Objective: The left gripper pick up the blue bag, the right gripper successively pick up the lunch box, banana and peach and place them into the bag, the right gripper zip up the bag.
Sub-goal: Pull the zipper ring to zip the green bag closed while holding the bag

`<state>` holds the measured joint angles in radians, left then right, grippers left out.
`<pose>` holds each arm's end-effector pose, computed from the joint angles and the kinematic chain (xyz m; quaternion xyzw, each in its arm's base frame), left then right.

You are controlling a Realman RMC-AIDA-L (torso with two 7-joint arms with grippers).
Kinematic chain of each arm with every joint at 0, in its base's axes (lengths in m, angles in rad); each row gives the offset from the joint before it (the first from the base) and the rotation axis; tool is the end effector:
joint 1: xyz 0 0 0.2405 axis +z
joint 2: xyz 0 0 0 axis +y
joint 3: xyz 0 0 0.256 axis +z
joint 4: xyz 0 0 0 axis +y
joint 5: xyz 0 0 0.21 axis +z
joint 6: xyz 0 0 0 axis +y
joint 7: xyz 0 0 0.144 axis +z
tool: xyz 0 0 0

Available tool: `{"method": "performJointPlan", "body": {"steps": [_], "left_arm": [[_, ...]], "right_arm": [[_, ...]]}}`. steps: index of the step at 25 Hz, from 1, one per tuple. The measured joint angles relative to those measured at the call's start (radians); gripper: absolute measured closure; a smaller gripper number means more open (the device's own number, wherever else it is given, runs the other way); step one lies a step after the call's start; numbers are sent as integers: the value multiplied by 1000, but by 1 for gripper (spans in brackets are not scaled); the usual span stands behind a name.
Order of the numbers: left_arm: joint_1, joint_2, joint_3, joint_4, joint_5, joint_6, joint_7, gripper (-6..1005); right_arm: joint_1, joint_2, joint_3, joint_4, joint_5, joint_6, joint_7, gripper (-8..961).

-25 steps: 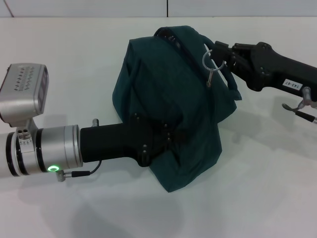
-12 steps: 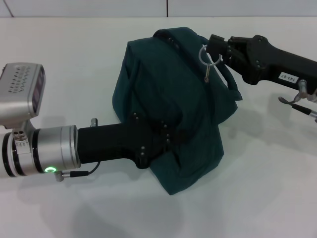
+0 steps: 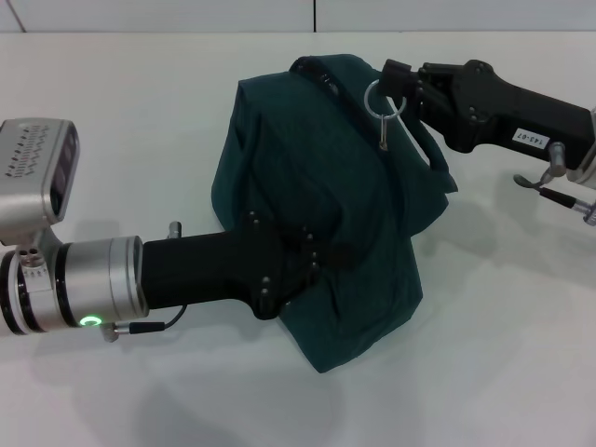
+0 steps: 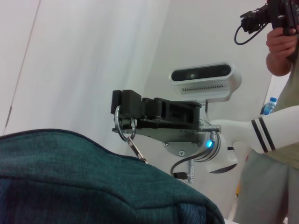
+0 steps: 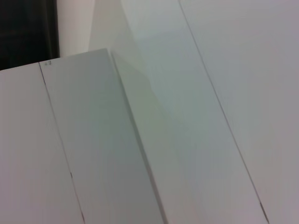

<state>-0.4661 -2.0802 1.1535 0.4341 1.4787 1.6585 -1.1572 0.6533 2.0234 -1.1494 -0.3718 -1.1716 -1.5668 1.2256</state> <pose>-0.2298 0.2776 -0.0494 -0.9124 -0.1623 -0.3752 0.0187 0.1803 0.3542 -0.0099 -0.8691 0.1605 0.4591 0.0899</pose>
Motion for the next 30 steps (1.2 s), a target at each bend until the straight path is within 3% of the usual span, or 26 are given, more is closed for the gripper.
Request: {"method": "performJointPlan", "body": {"steps": [22,30], "left_arm": [[36,-5,11,-8,31,95,79,957],[86,3,4,-6,46,172,142,957]], "right_arm": [[20,3,-4,8,-2,23,0,935],[20,5,-4,8,-2,69,-4,935]]}}
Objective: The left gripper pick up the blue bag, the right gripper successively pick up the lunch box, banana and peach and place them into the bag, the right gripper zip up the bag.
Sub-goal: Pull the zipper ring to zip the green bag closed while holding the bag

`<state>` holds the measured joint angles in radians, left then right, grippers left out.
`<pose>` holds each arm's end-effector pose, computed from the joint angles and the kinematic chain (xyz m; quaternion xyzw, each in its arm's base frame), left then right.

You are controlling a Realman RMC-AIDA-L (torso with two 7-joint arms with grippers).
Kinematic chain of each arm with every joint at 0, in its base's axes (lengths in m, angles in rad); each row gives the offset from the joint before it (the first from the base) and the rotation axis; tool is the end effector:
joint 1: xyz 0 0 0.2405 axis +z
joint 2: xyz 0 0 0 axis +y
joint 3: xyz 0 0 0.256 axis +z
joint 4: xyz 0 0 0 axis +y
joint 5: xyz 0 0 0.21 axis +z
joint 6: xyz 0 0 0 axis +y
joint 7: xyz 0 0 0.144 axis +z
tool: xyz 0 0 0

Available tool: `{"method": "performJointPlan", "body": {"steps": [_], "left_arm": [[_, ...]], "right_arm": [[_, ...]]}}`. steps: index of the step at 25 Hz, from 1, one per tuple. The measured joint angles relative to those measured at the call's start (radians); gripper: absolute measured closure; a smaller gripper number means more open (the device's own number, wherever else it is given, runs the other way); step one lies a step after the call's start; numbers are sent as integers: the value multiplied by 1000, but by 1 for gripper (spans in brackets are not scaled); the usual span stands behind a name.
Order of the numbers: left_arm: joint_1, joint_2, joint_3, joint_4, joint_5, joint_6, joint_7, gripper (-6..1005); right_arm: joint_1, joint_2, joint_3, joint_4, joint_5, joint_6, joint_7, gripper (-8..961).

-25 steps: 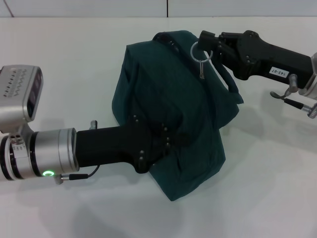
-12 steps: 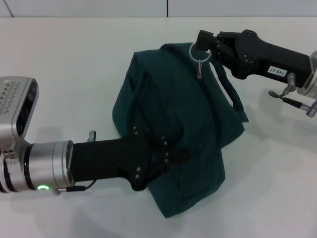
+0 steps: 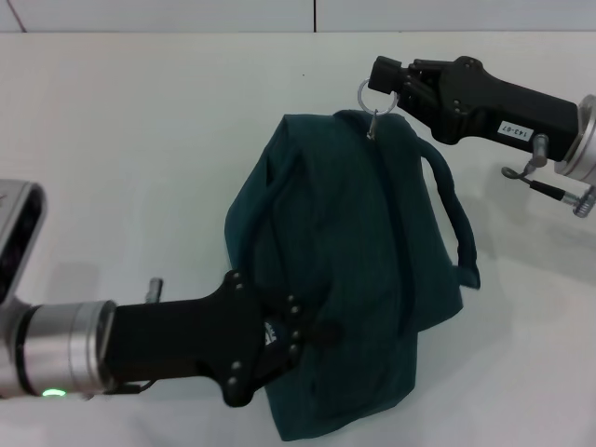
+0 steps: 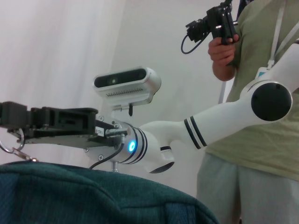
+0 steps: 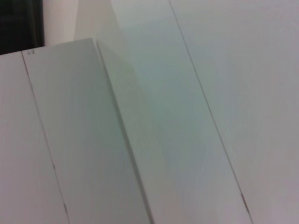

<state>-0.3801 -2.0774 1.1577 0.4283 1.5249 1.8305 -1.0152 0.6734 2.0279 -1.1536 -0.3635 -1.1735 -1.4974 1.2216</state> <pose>-0.2431 0.2338 -0.0429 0.9084 0.1091 0.4033 0.0166 0.1790 0.3639 -0.0160 -0.8733 0.1705 0.4432 0.1087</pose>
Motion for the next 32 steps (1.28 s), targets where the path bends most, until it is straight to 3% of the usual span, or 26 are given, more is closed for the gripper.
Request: {"method": "performJointPlan", "body": {"steps": [7,18,28,32], "left_arm": [[45,20,-16,1,-21,7,4,957],[101,40,-160,-3,-14,-18,0,957],[106,23,-188,-8,-23,-47,-8,957],[106,3,-328,-35,-26,-48,-19,951]], "right_arm": [[2,0,0,0,8,35,-11,935],[-8,0,0,29,74,66,-34,935],[-8,0,0,37,77,68,-36,936],[-10,0,0,38,77,63,-36,936]]}}
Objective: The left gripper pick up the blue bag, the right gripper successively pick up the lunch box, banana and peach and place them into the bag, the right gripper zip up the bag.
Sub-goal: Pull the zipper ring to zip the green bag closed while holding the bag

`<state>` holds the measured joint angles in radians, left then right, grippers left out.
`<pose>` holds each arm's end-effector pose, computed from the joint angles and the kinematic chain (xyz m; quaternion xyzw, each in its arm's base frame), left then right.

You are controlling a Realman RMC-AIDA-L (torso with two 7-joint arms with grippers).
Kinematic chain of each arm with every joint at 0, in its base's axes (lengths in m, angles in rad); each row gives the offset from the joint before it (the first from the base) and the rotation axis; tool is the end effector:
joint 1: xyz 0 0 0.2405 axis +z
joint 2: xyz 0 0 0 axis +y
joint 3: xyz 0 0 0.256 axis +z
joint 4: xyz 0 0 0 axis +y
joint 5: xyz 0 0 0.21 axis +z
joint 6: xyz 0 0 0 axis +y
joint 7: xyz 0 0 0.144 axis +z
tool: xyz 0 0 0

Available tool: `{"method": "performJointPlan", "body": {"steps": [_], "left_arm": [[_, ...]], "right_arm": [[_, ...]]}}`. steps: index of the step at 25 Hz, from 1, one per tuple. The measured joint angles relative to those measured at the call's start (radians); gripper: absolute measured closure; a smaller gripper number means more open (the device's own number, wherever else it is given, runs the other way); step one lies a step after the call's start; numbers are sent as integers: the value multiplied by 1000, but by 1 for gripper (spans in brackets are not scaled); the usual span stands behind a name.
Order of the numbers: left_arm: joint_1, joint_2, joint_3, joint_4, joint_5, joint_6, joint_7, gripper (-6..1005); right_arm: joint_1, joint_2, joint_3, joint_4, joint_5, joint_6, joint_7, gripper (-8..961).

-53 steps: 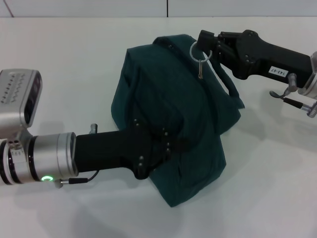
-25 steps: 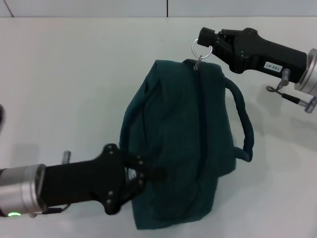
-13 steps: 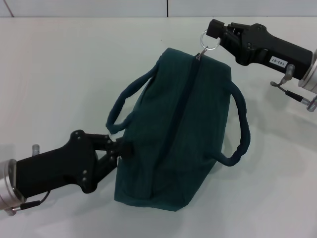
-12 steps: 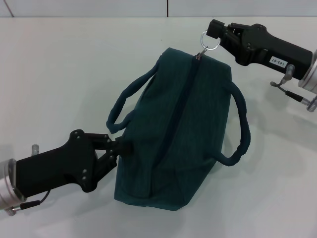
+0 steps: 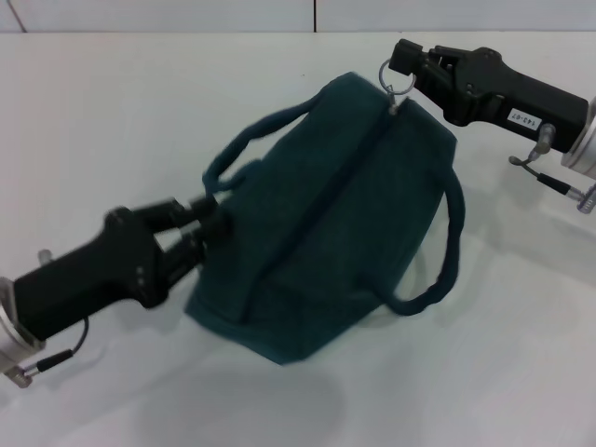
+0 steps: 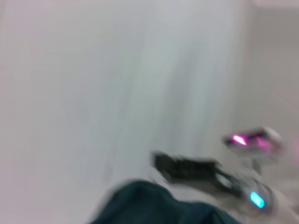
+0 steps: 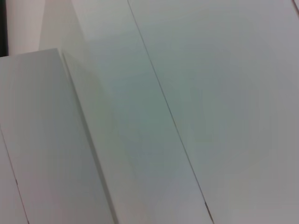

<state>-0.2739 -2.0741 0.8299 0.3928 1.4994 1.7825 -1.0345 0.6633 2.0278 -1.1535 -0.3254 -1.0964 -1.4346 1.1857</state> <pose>-0.2878 0.2392 -0.0058 -0.8513 -0.2046 -0.4521 0.1701 0.1911 0.3713 -0.0142 -0.8562 0.1973 0.4510 0.1564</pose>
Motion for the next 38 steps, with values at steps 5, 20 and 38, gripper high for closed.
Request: {"method": "performJointPlan", "body": {"steps": [5,20,38], "left_arm": [[8,-11,-63,-9,-8,5,-12,751],[10,1,-130,1,-25,-16,-70,254],[-260,51,-182,113,173,-191,-617,197]], "right_arm": [[-12,0,1,0,0,-12,0,935],[-24,0,2,-3,24,-42,-3,933],[-24,-1,8,-10,27,-62,-26,922]]}}
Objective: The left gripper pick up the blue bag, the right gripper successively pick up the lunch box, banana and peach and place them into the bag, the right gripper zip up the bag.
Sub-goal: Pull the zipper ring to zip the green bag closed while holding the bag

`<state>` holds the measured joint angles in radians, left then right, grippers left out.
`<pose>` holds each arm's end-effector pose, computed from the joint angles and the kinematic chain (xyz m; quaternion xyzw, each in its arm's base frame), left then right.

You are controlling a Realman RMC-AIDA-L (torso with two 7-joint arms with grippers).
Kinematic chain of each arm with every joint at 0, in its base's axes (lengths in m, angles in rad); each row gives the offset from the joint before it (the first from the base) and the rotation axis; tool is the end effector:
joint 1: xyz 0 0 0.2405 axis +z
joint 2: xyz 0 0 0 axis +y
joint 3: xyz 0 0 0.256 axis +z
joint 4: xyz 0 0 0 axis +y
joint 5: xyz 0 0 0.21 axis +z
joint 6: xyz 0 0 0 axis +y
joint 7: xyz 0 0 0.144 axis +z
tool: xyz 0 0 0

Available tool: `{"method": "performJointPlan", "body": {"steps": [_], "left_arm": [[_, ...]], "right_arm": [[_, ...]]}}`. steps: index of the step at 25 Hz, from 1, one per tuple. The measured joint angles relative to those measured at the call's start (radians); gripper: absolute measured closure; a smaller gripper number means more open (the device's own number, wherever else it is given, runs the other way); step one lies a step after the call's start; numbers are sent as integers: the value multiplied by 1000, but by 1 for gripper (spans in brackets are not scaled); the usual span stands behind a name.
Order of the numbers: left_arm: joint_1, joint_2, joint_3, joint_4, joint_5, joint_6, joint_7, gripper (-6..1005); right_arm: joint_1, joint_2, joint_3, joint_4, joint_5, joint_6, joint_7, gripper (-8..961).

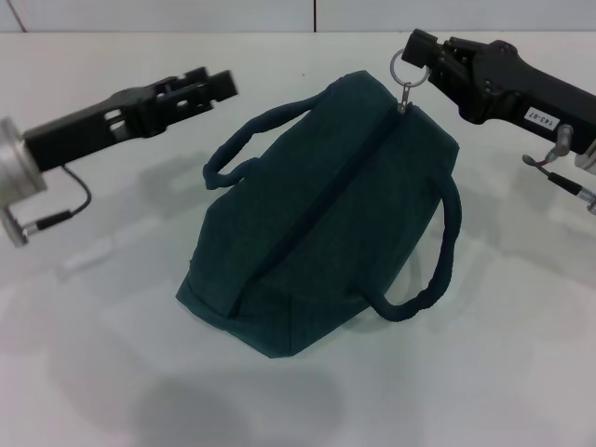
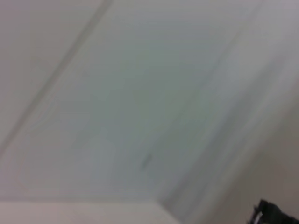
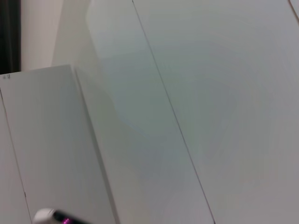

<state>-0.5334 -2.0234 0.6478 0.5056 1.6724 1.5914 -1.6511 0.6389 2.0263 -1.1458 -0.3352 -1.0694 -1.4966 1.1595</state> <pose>-0.2528 0.3432 0.0313 -0.8250 -0.3625 -0.4176 0.1165 0.1922 0.3638 -0.0058 -0.8475 0.1786 0.4749 0.1560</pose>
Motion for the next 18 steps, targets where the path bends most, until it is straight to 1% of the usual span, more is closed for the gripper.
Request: {"method": "performJointPlan", "body": {"steps": [2,4,7,11,13,14,18], "left_arm": [[-49,8,0,62,80,9,-108,197],[-85,14,2,113,132,31,-206,197],[-125,21,27,176,163,80,-324,196],[-145,22,149,272,188,98,-468,196],[-149,17,188,311,213,86,-529,196],[-152,11,202,325,233,81,-554,196],[-178,-13,216,341,304,67,-589,197]], "right_arm": [[2,-1,0,-1,0,-2,-5,921],[4,-3,0,-1,0,-3,-13,920],[5,-3,0,-2,0,-3,-22,918],[5,-2,1,-2,1,0,-27,916],[4,-1,1,-2,5,2,-33,914],[4,0,1,-1,9,1,-36,914],[1,0,-1,1,20,-2,-40,911]]}}
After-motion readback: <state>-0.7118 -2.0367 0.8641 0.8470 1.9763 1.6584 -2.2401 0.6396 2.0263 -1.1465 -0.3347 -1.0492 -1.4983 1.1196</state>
